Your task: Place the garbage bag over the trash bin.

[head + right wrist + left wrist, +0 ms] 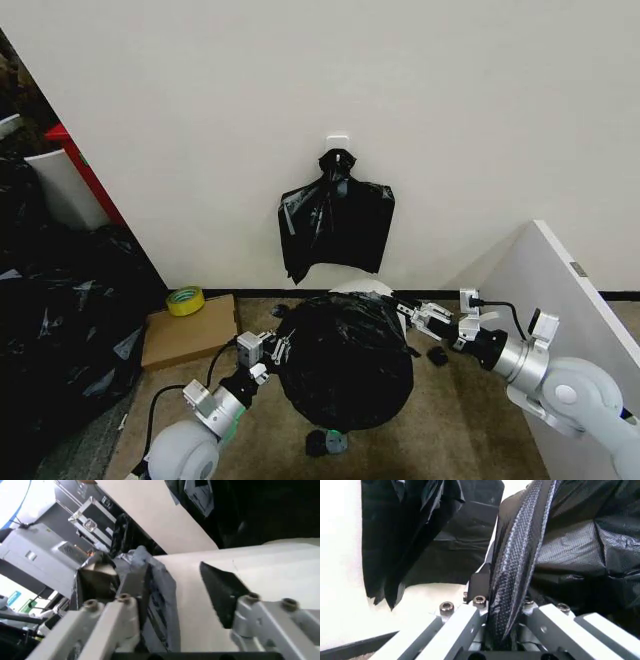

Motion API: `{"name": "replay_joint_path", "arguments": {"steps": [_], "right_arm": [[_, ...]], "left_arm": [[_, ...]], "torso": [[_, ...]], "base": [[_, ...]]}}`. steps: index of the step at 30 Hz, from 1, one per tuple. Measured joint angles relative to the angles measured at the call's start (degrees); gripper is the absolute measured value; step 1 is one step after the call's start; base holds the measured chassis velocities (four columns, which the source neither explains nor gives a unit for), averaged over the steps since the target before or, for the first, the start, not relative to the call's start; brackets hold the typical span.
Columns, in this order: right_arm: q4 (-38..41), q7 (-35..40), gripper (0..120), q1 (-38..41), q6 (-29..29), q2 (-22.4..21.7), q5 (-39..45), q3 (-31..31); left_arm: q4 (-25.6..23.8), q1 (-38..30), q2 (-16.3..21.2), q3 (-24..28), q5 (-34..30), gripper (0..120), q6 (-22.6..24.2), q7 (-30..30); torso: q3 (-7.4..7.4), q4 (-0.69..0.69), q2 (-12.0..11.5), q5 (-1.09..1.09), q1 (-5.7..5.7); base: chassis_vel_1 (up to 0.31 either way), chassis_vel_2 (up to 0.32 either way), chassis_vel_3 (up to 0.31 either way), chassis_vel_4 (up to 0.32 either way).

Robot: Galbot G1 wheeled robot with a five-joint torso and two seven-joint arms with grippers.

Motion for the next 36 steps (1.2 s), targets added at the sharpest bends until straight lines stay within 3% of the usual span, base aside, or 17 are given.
{"name": "replay_joint_path", "arguments": {"steps": [11,36], "right_arm": [[0.26,-0.26,0,-0.15,0.42,0.20,-0.46,0.03],[-4.72,6.27,0,4.63,1.12,2.35,-11.25,-3.67]], "left_arm": [[-0.35,-0.33,0.37,0.11,-0.02,1,0.44,-0.22],[-1.04,-1.26,0.44,1.12,0.90,1,0.85,2.15]], "torso": [[0.00,0.00,0.00,0.00,0.00],[0.00,0.00,0.00,0.00,0.00]], "base": [[0.000,0.000,0.000,0.000],[0.000,0.000,0.000,0.000]]}}
